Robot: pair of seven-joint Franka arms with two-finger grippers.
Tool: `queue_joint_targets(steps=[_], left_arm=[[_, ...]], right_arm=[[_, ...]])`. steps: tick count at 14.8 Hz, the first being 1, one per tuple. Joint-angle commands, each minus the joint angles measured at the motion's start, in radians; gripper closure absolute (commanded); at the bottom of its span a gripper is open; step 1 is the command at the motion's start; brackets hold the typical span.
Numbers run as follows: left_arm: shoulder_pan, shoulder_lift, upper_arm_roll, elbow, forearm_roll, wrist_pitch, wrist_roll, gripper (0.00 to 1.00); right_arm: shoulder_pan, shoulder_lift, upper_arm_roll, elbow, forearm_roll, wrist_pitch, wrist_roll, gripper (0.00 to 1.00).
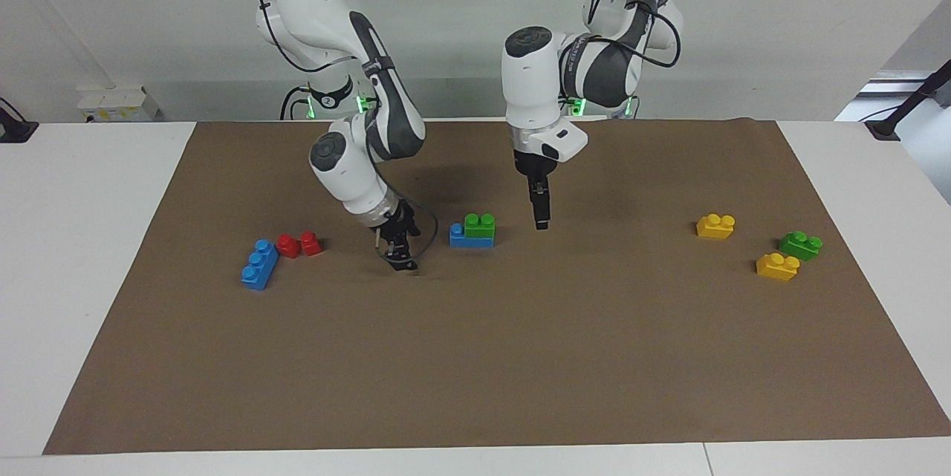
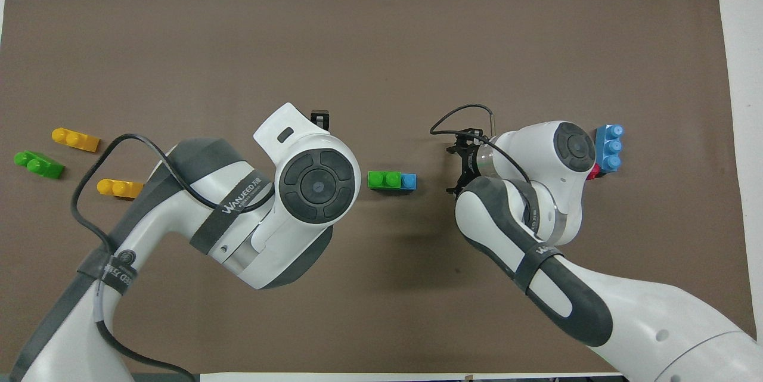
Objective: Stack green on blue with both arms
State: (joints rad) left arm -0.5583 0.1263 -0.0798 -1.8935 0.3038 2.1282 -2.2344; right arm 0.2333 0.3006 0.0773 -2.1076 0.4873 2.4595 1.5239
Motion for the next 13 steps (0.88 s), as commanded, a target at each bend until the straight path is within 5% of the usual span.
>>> queue_joint_targets(steps=[1,13], left_arm=[[0.031,-0.056,-0.005,-0.016,-0.041,-0.056,0.125,0.0],[0.276,-0.206,0.005,-0.009,-0.141,-0.172,0.692,0.0]], right_arm=[[-0.06,-0.037,0.001,0.081,-0.003,-0.158,-0.114,0.0],[-0.216,-0.187,-0.004,0.346,-0.37,-0.641,-0.931,0.0]])
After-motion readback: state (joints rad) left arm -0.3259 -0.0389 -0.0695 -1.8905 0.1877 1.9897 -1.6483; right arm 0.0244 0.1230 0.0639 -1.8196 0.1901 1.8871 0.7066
